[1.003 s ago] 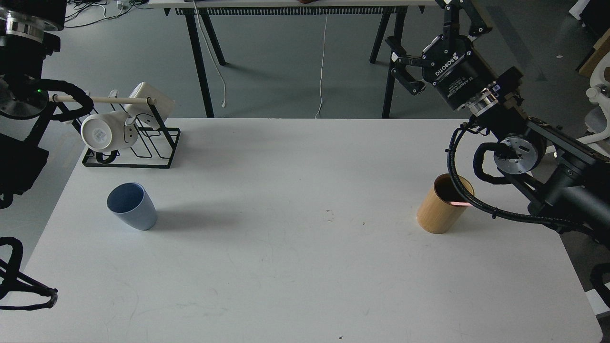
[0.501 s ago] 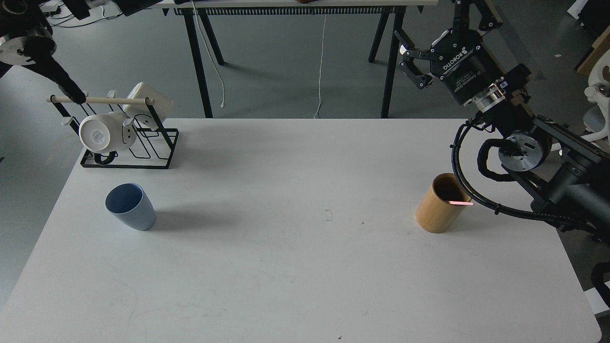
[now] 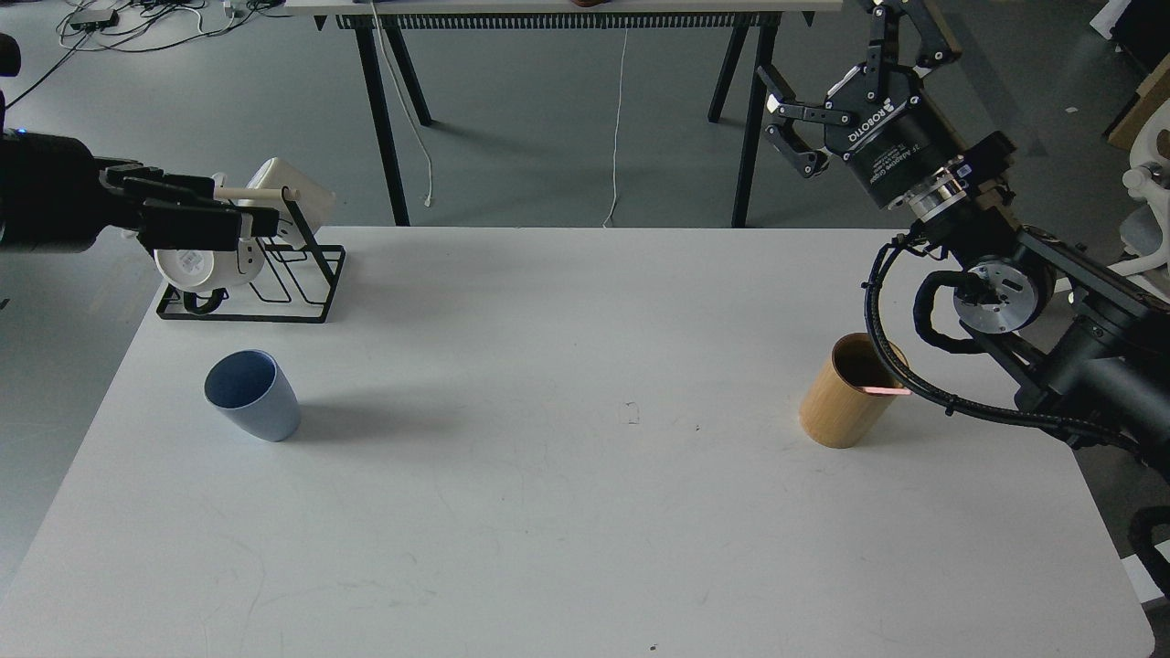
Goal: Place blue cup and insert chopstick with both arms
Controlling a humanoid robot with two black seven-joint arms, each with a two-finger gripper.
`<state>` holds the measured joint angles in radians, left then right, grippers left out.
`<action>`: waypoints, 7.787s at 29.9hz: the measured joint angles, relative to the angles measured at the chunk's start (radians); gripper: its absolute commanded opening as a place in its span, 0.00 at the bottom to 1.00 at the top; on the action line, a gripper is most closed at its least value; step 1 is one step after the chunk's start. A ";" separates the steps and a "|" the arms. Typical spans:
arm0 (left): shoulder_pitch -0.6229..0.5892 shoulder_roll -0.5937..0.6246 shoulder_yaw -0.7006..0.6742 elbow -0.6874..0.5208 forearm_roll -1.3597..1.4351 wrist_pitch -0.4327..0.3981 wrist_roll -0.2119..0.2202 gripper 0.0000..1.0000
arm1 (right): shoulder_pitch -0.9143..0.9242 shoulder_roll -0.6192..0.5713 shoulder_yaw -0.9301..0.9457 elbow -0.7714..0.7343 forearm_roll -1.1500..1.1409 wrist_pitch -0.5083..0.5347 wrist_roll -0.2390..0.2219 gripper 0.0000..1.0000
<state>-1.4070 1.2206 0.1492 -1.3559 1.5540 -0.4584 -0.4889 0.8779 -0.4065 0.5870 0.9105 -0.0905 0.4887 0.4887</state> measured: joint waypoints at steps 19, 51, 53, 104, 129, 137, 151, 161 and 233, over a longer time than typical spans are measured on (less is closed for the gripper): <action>0.309 -0.257 0.006 0.422 0.163 0.054 0.000 1.00 | -0.018 0.000 -0.001 -0.001 0.000 0.000 0.000 0.99; 0.439 -0.407 0.004 0.646 0.147 0.152 0.000 0.55 | -0.050 0.000 0.002 0.002 0.000 0.000 0.000 0.99; 0.439 -0.407 0.003 0.646 0.146 0.152 0.000 0.46 | -0.052 -0.001 0.002 0.002 0.000 0.000 0.000 0.99; 0.340 -0.471 -0.293 0.148 0.000 0.008 0.000 0.02 | -0.073 -0.019 0.147 -0.037 0.009 0.000 0.000 0.99; 0.069 -1.130 0.128 0.626 0.202 -0.021 0.000 0.03 | -0.097 -0.058 0.157 -0.067 0.014 0.000 0.000 0.99; 0.078 -1.159 0.151 0.643 0.201 -0.008 0.000 0.03 | -0.097 -0.059 0.157 -0.074 0.014 0.000 0.000 0.99; 0.116 -1.173 0.150 0.650 0.200 -0.008 0.000 0.07 | -0.107 -0.060 0.159 -0.076 0.014 0.000 0.000 0.99; 0.123 -1.164 0.142 0.646 0.192 -0.008 0.000 0.10 | -0.110 -0.060 0.159 -0.076 0.014 0.000 0.000 0.99; 0.546 -0.860 -0.814 0.343 -0.569 -0.030 0.000 0.92 | 0.085 -0.898 -0.128 0.438 -0.775 -0.139 0.000 0.96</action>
<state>-0.8609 0.3610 -0.6643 -1.0125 0.9848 -0.4887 -0.4886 0.9627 -1.3047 0.4589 1.3482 -0.8652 0.3500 0.4888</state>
